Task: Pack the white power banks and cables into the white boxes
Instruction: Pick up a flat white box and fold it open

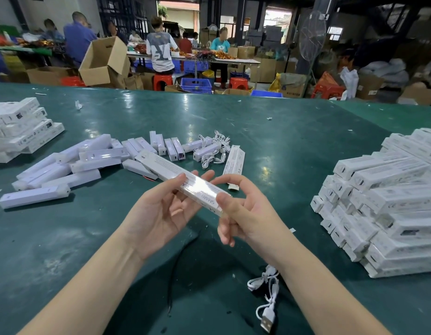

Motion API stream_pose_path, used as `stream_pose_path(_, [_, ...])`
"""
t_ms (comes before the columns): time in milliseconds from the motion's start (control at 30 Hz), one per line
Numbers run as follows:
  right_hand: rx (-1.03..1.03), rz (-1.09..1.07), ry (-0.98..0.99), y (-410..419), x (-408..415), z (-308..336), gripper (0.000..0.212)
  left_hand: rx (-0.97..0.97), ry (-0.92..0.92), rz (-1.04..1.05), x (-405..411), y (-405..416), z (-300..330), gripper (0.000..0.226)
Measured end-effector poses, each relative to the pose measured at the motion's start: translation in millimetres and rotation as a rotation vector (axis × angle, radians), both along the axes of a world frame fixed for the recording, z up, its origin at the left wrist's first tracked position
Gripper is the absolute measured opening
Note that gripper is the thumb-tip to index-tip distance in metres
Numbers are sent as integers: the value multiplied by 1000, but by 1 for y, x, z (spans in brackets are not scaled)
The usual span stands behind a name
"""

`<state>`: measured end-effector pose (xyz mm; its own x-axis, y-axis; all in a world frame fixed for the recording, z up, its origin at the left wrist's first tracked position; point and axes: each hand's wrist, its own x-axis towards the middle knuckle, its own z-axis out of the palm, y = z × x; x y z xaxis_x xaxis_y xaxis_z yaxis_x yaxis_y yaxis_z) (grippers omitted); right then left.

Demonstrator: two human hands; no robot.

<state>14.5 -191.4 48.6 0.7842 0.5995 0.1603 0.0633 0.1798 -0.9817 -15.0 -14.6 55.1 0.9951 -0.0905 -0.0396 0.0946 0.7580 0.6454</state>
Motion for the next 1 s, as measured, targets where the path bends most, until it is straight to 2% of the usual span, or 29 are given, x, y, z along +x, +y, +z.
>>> stream_pose_path(100, [-61,-55,-36,2,2,-3,82,-24,-9,-72,-1,0,-1,36])
stream_pose_path(133, [-117,-78,-78,2,2,-5,87,-28,-9,-108,-2,0,-1,40])
stream_pose_path(233, [-304,-46,-161,1,3,-6,74,48,-7,-224,-4,5,-2,56])
stream_pose_path(300, [-410,-8,-178,-1,3,-7,75,123,-25,-279,-4,12,-2,46])
stream_pose_path(400, [-518,-93,-271,0,1,-11,80,192,-14,-292,-1,17,-4,30])
stream_pose_path(500, [-700,-170,-419,6,2,-15,88,264,55,-192,6,8,-10,30])
stream_pose_path(600, [-836,-118,-449,14,6,-16,82,302,178,60,18,8,-12,29])
stream_pose_path(733, [-943,-81,-546,34,21,-7,45,-25,221,345,23,40,-3,32])
stream_pose_path(800, [-967,-92,-659,59,35,-1,37,-114,219,420,21,54,-2,37])
stream_pose_path(900, [-1002,-72,-832,108,61,-3,46,-125,190,456,19,60,-3,45])
stream_pose_path(1000, [-1095,-22,-869,154,81,-7,56,-135,173,494,21,59,0,49])
